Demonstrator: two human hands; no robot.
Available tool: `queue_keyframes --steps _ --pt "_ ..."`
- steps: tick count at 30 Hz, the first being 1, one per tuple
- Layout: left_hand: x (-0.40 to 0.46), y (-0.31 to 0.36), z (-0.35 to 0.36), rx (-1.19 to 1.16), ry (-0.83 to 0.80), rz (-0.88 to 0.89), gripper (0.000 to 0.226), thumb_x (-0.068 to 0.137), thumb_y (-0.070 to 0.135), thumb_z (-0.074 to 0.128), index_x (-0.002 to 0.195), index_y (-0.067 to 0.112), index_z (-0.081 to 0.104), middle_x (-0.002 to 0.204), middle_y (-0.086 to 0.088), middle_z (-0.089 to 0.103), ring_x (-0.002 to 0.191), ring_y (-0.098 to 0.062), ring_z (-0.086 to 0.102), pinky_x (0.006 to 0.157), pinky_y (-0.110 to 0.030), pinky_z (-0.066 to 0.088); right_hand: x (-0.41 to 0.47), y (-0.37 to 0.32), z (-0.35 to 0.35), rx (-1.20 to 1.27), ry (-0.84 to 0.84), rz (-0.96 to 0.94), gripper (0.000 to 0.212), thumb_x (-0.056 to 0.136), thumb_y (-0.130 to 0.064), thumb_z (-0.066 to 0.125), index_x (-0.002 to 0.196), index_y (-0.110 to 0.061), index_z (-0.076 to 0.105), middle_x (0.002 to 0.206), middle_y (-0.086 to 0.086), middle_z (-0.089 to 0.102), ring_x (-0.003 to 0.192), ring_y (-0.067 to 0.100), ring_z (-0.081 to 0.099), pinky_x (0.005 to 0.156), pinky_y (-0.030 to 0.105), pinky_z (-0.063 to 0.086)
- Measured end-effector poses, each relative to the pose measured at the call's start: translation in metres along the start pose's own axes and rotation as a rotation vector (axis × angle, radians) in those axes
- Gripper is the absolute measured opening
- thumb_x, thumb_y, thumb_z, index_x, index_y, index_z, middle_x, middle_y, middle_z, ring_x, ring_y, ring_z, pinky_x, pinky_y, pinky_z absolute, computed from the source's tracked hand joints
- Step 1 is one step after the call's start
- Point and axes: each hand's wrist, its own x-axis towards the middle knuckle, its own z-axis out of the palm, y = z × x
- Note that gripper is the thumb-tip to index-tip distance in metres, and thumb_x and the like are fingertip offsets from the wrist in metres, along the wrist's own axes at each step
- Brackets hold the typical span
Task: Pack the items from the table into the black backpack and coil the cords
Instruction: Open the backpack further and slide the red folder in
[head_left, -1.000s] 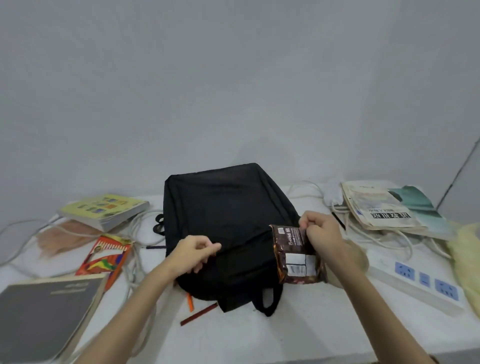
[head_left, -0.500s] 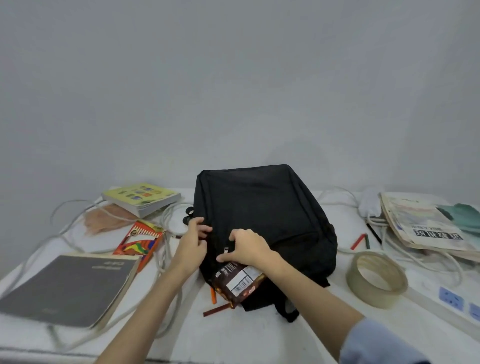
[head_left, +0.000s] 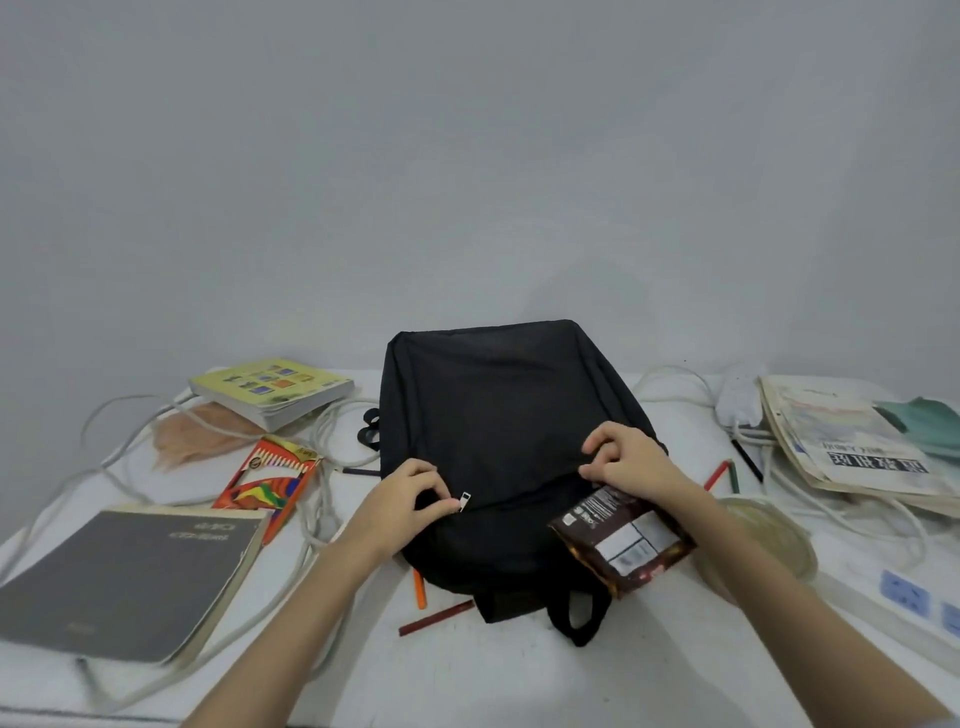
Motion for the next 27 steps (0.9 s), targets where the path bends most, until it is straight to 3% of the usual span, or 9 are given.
queue_keyframes --steps 4,6,8,11,13,17,20,23,27 --pt "0.008 0.003 -0.003 0.022 -0.021 0.022 0.012 0.089 0.030 0.061 0.079 0.024 0.064 0.120 0.009 0.053 0.112 -0.007 0.050 0.086 -0.017 0.031 -0.003 -0.016 0.020 -0.017 -0.198 -0.108 0.021 0.084 -0.030 0.068 0.104 -0.025 0.062 0.053 -0.011 0.063 0.060 -0.002 0.060 0.081 0.024 0.048" --pt "0.009 0.001 -0.008 -0.039 -0.045 0.015 0.017 0.092 0.025 0.058 0.076 0.027 0.063 0.122 0.008 0.056 0.110 -0.005 0.050 0.089 -0.017 0.032 -0.001 -0.032 0.049 -0.024 -0.249 -0.182 0.033 0.089 -0.031 0.062 0.121 -0.026 0.058 0.059 -0.010 0.062 0.064 0.000 0.059 0.084 0.025 0.047" --pt "0.006 -0.005 -0.012 -0.104 -0.072 0.008 0.019 0.092 0.022 0.059 0.074 0.029 0.060 0.124 0.006 0.058 0.110 -0.003 0.050 0.092 -0.016 0.032 0.001 -0.048 0.075 -0.069 -0.279 -0.245 0.036 0.090 -0.033 0.060 0.126 -0.028 0.057 0.070 -0.005 0.063 0.072 0.006 0.059 0.082 0.026 0.047" --pt "0.000 -0.012 -0.015 -0.143 -0.125 0.046 0.012 0.086 0.022 0.067 0.084 0.031 0.060 0.127 0.008 0.054 0.122 -0.003 0.044 0.099 -0.016 0.029 0.002 -0.062 0.095 -0.250 -0.260 -0.269 0.024 0.086 -0.037 0.063 0.107 -0.024 0.065 0.093 0.000 0.065 0.093 0.016 0.061 0.078 0.028 0.045" --pt "-0.003 -0.012 -0.013 -0.134 -0.136 0.075 0.016 0.084 0.024 0.069 0.090 0.037 0.060 0.127 0.013 0.048 0.124 0.001 0.037 0.100 -0.014 0.025 0.003 -0.061 0.096 -0.284 -0.228 -0.233 0.022 0.083 -0.040 0.066 0.094 -0.021 0.065 0.087 -0.004 0.061 0.093 0.017 0.061 0.074 0.028 0.043" --pt "0.000 -0.007 -0.008 -0.061 -0.088 0.095 0.024 0.083 0.022 0.070 0.077 0.040 0.055 0.127 0.010 0.049 0.123 -0.008 0.044 0.102 -0.023 0.032 0.000 -0.052 0.079 -0.267 -0.218 -0.116 0.021 0.079 -0.042 0.070 0.080 -0.022 0.064 0.078 -0.007 0.060 0.083 0.014 0.060 0.071 0.028 0.045" --pt "0.003 -0.005 -0.009 0.001 -0.106 0.065 0.026 0.084 0.018 0.069 0.071 0.033 0.052 0.127 0.009 0.047 0.123 -0.011 0.045 0.102 -0.025 0.033 0.000 -0.026 0.024 -0.459 -0.038 0.028 0.021 0.078 -0.039 0.071 0.075 -0.022 0.059 0.089 0.000 0.067 0.088 0.019 0.063 0.073 0.030 0.047" --pt "0.012 0.002 -0.012 0.126 -0.138 0.050 0.019 0.083 0.026 0.069 0.074 0.031 0.053 0.122 0.009 0.048 0.117 -0.012 0.044 0.101 -0.030 0.035 -0.002 0.015 -0.045 -0.464 0.115 0.252 0.028 0.079 -0.038 0.071 0.068 -0.018 0.054 0.092 0.006 0.067 0.095 0.024 0.062 0.074 0.031 0.043" --pt "0.026 0.027 0.007 0.207 -0.129 0.146 0.023 0.084 0.039 0.065 0.098 0.023 0.059 0.098 0.010 0.051 0.099 -0.013 0.046 0.091 -0.028 0.041 -0.007 0.023 -0.069 -0.325 -0.009 0.327 0.053 0.085 -0.061 0.051 0.064 -0.012 0.050 0.077 0.006 0.062 0.073 0.019 0.055 0.066 0.028 0.037"
